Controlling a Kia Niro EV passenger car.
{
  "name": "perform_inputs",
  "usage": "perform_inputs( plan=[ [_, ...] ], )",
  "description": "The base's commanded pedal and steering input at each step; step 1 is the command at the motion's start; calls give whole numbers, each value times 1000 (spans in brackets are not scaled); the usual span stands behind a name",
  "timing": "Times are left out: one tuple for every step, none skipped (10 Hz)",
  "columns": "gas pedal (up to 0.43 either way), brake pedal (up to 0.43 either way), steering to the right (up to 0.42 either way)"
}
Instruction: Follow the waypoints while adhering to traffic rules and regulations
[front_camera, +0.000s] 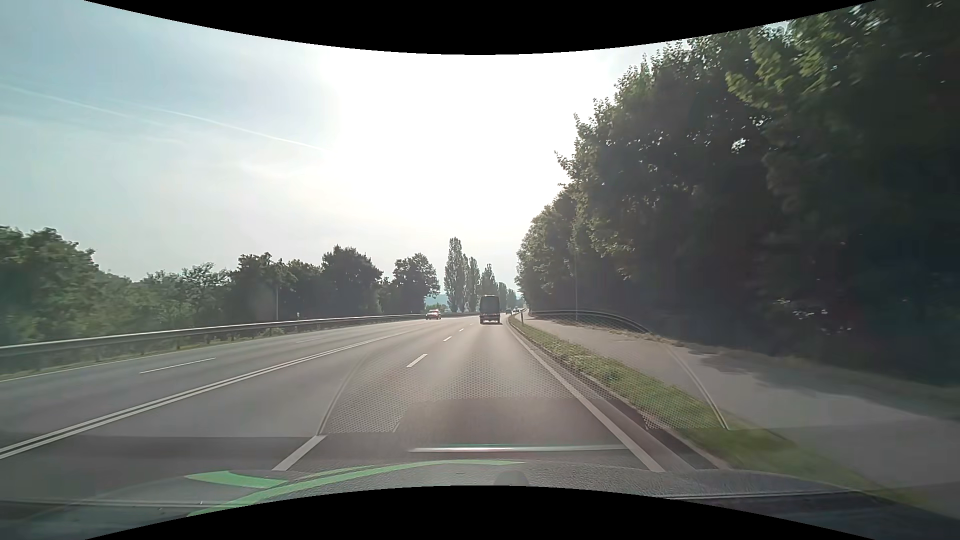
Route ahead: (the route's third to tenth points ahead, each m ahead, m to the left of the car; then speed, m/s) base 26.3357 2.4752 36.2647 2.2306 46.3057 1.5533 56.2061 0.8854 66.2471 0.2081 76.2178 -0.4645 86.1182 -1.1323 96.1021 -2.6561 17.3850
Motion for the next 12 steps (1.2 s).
perform_inputs(
  plan=[
    [220,0,5],
    [220,0,5],
    [209,0,6],
    [157,0,5],
    [157,0,6],
    [157,0,6],
    [157,0,6],
    [157,0,6],
    [157,0,6],
    [157,0,5],
    [150,0,5],
    [118,0,5]
  ],
)
